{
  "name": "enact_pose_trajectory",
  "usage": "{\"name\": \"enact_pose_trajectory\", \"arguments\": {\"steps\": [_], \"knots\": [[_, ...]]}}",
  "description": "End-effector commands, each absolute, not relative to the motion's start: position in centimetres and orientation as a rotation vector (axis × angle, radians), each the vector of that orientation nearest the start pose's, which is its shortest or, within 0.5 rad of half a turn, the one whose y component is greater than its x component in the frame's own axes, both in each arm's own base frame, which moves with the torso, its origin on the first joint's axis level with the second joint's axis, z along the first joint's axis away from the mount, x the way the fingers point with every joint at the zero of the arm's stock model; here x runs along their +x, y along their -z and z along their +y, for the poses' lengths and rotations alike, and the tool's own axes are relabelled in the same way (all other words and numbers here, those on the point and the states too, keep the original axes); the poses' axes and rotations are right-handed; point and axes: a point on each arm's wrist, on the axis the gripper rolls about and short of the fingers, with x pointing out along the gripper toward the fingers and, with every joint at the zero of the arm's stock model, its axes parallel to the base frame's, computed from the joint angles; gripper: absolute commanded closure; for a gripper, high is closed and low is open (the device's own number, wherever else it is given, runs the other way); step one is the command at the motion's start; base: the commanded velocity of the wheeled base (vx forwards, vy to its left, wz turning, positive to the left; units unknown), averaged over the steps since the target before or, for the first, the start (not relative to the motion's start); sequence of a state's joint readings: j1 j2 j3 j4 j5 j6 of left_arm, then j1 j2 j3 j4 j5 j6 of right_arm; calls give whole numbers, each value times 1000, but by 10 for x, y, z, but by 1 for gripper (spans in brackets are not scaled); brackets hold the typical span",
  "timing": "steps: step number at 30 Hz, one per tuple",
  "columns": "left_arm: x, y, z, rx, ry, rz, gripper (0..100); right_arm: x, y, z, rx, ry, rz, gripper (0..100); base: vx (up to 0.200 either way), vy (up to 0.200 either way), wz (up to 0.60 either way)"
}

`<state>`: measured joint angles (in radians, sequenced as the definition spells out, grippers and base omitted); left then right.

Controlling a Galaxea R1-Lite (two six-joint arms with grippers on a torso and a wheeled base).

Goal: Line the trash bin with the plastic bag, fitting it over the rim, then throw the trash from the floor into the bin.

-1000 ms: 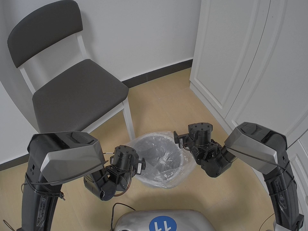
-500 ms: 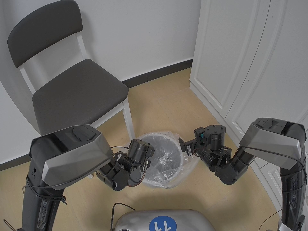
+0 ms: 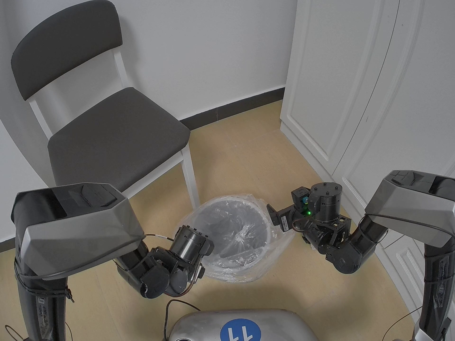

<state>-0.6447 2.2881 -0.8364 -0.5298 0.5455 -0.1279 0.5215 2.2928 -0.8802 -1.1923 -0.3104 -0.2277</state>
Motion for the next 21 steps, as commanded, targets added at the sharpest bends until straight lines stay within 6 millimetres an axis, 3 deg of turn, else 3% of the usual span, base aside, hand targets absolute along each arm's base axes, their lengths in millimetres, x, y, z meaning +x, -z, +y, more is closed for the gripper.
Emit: {"name": "enact_pose_trajectory", "arguments": {"steps": [1,14,21], "knots": [[271,18,-195,398,72,806,0,347,-43,194,-317,-238,177,0,0,0,0],[259,32,-191,392,57,859,0,343,-38,196,-324,-253,191,0,0,0,0],[275,9,-201,274,52,747,0,341,-33,201,-329,-273,203,0,0,0,0]]}}
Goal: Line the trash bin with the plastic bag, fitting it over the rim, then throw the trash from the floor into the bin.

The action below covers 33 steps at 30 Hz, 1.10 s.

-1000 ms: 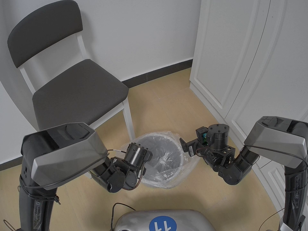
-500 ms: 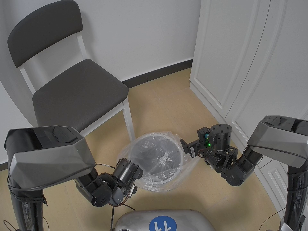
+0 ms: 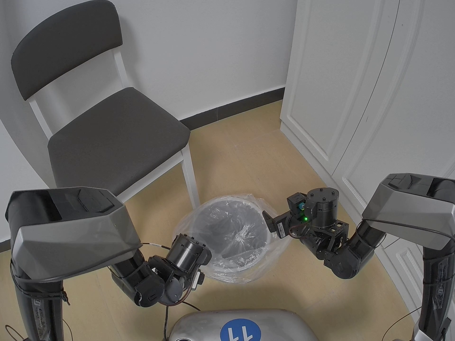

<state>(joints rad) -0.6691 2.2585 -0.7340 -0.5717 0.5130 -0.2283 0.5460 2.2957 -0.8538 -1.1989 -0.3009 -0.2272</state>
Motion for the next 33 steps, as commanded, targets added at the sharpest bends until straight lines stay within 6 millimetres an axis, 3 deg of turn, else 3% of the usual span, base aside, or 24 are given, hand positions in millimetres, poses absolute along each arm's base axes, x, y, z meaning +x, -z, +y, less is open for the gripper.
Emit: {"name": "enact_pose_trajectory", "arguments": {"steps": [1,5,15,22,26,33], "knots": [[278,7,-203,266,54,735,0,341,-33,201,-329,-273,203,0,0,0,0],[284,4,-212,252,66,710,0,341,-32,200,-330,-272,204,0,0,0,0],[307,29,-242,244,89,689,0,341,-32,199,-330,-268,205,0,0,0,0],[323,35,-244,240,72,683,0,342,-32,198,-329,-267,205,0,0,0,0],[321,38,-242,253,70,700,0,341,-32,199,-330,-269,206,0,0,0,0],[289,40,-246,303,131,754,0,340,-31,198,-331,-278,211,0,0,0,0]]}}
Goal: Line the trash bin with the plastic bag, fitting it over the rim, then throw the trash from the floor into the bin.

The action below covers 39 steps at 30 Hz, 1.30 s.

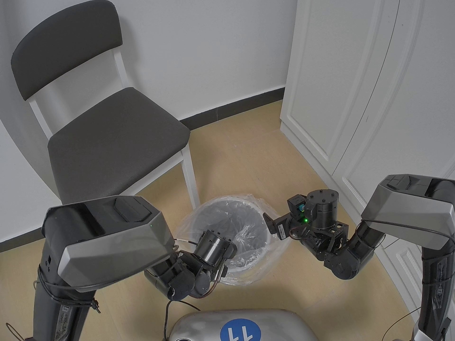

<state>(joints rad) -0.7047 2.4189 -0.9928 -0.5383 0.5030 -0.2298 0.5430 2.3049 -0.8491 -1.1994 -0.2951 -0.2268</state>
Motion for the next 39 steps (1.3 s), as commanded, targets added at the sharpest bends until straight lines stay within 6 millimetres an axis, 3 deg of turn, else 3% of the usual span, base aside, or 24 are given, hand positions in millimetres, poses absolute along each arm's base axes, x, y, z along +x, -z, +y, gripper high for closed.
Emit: {"name": "enact_pose_trajectory", "arguments": {"steps": [1,15,28,34,39], "knots": [[285,39,-248,307,139,756,0,339,-31,197,-332,-279,213,0,0,0,0],[267,44,-243,301,194,826,0,336,-26,197,-339,-299,230,0,0,0,0],[284,66,-232,290,194,892,0,340,-1,201,-356,-336,276,0,0,0,0],[280,68,-227,291,188,903,0,352,19,211,-332,-376,288,0,0,0,0],[281,68,-226,285,184,906,0,356,27,235,-215,-397,286,0,0,0,0]]}}
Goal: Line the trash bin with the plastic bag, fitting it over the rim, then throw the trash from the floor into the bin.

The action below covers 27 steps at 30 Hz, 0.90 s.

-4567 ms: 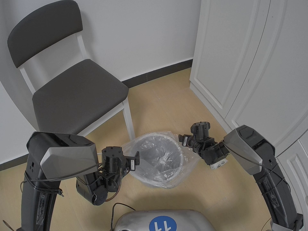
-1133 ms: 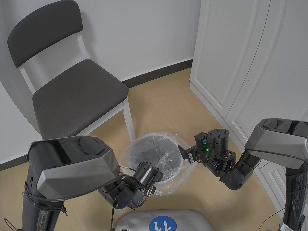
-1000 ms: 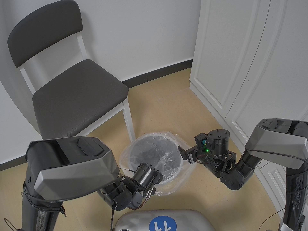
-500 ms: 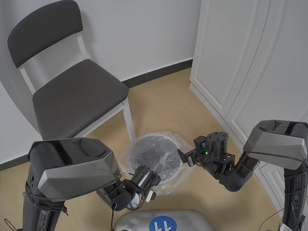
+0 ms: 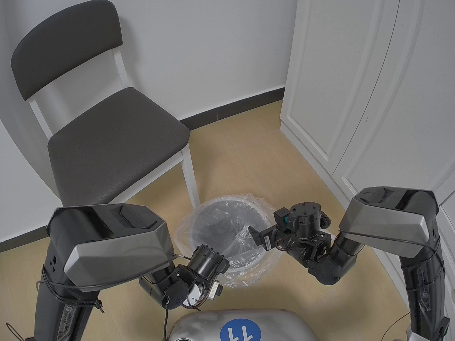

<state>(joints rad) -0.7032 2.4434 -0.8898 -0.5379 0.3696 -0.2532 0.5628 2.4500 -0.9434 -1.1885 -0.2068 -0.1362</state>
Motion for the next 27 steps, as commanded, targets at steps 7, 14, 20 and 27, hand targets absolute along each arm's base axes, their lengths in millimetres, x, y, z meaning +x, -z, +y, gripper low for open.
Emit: {"name": "enact_pose_trajectory", "arguments": {"steps": [7,14,20,27], "knots": [[280,68,-226,288,184,905,0,366,40,253,-161,-310,333,0,0,0,0],[279,68,-225,289,184,906,0,350,39,241,-273,-312,416,0,0,0,0],[279,68,-225,290,184,908,0,332,39,229,-385,-343,458,0,0,0,0],[278,69,-224,294,184,912,0,319,39,221,-448,-394,490,0,0,0,0]]}}
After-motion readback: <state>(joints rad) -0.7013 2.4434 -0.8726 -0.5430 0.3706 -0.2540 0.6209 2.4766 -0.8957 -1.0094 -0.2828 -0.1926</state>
